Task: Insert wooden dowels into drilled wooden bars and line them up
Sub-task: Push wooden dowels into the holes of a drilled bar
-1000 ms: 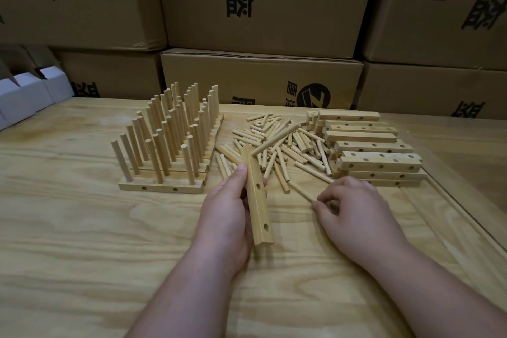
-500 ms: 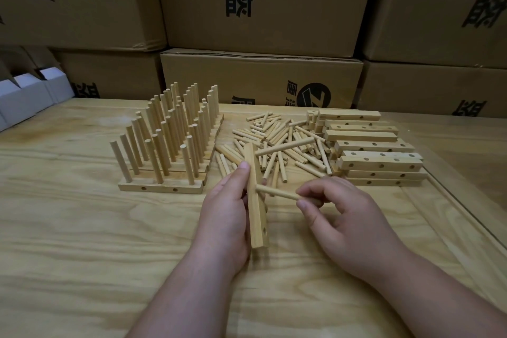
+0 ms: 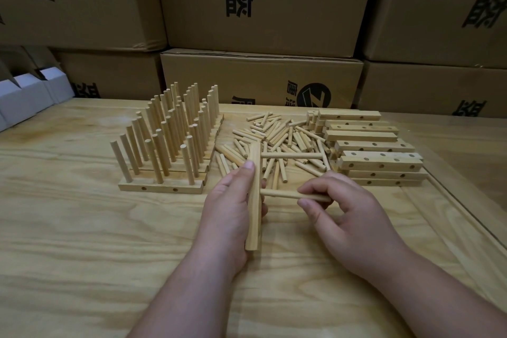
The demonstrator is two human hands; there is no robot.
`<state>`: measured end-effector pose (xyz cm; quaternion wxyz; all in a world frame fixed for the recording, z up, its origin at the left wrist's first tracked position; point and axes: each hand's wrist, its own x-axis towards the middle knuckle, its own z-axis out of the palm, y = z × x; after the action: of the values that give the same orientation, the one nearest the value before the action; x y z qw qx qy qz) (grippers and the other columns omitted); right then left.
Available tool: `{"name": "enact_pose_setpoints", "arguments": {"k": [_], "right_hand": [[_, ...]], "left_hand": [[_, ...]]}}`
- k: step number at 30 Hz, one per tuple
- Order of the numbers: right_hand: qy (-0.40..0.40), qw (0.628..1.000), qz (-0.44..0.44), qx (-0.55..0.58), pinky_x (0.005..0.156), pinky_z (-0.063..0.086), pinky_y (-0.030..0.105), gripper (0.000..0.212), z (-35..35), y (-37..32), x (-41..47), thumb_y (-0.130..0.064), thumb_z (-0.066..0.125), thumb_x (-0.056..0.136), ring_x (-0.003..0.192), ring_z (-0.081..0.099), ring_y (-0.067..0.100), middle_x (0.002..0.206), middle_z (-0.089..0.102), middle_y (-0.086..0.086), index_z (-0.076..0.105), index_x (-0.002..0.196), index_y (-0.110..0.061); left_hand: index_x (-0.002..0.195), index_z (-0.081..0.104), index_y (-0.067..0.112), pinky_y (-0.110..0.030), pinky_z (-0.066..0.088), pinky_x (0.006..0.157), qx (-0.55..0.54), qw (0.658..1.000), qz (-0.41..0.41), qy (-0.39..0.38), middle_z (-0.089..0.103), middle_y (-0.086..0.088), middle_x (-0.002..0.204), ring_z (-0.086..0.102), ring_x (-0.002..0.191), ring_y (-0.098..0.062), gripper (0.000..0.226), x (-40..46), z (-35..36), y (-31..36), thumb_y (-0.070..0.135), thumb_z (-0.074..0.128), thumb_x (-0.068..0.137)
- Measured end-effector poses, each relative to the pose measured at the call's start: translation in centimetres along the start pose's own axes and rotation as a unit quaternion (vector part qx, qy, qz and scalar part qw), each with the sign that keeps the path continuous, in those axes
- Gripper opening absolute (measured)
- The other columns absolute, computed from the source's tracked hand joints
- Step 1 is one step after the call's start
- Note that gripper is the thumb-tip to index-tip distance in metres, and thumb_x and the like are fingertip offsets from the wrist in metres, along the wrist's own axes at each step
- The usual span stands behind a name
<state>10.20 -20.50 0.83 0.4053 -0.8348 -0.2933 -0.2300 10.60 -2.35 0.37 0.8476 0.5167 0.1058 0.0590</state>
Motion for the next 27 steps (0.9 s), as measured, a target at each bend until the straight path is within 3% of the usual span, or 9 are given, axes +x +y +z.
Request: {"name": "enact_pose_setpoints", "arguments": {"k": [6, 13, 16, 20, 27], "right_hand": [[0.021, 1.0, 0.001, -0.015, 0.073, 0.043, 0.007, 0.012, -0.36, 0.13, 0.08, -0.01, 0.074, 0.088, 0.083, 0.062, 0.005, 0.086, 0.062, -0.017, 0.075, 0.099, -0.016], [0.014, 1.0, 0.003, -0.025, 0.069, 0.049, 0.02, 0.014, -0.7, 0.11, 0.12, -0.016, 0.073, 0.09, 0.081, 0.063, 0.009, 0.081, 0.067, -0.012, 0.079, 0.102, -0.017], [0.012, 0.999, -0.009, -0.033, 0.068, 0.049, 0.022, 0.016, -0.55, -0.34, 0.1, -0.024, 0.07, 0.089, 0.078, 0.064, 0.007, 0.079, 0.068, -0.012, 0.079, 0.101, -0.019], [0.017, 0.999, -0.016, -0.031, 0.068, 0.048, 0.017, 0.016, -0.5, -0.71, 0.01, -0.023, 0.07, 0.088, 0.078, 0.064, 0.005, 0.08, 0.068, -0.014, 0.08, 0.1, -0.019], [0.015, 1.0, 0.008, -0.026, 0.068, 0.047, 0.016, 0.013, -0.85, -0.27, -0.04, -0.014, 0.073, 0.088, 0.079, 0.063, 0.007, 0.079, 0.068, -0.012, 0.08, 0.099, -0.017]], "left_hand": [[0.082, 0.079, 0.028, -0.031, 0.051, 0.059, 0.02, 0.999, 0.014, -0.046, 0.069, 0.001, 0.075, 0.058, 0.058, -0.012, 0.024, -0.14, -0.18, 0.01, 0.051, 0.073, 0.08], [0.079, 0.079, 0.029, -0.028, 0.051, 0.055, 0.021, 0.998, 0.018, -0.065, 0.068, 0.003, 0.073, 0.058, 0.056, -0.009, 0.025, -0.19, -0.29, 0.08, 0.054, 0.075, 0.075], [0.076, 0.077, 0.03, -0.028, 0.05, 0.053, 0.011, 0.999, 0.018, -0.04, 0.068, 0.001, 0.073, 0.057, 0.054, -0.01, 0.02, -0.13, -0.22, -0.03, 0.048, 0.074, 0.083], [0.074, 0.076, 0.028, -0.028, 0.049, 0.054, 0.021, 0.999, 0.015, -0.038, 0.066, 0.0, 0.072, 0.056, 0.054, -0.011, 0.024, -0.09, -0.29, 0.0, 0.045, 0.07, 0.09], [0.074, 0.075, 0.028, -0.029, 0.049, 0.056, 0.056, 0.995, 0.021, -0.079, 0.065, 0.001, 0.07, 0.055, 0.055, -0.012, 0.029, -0.46, -0.3, 0.26, 0.056, 0.071, 0.076]]}}
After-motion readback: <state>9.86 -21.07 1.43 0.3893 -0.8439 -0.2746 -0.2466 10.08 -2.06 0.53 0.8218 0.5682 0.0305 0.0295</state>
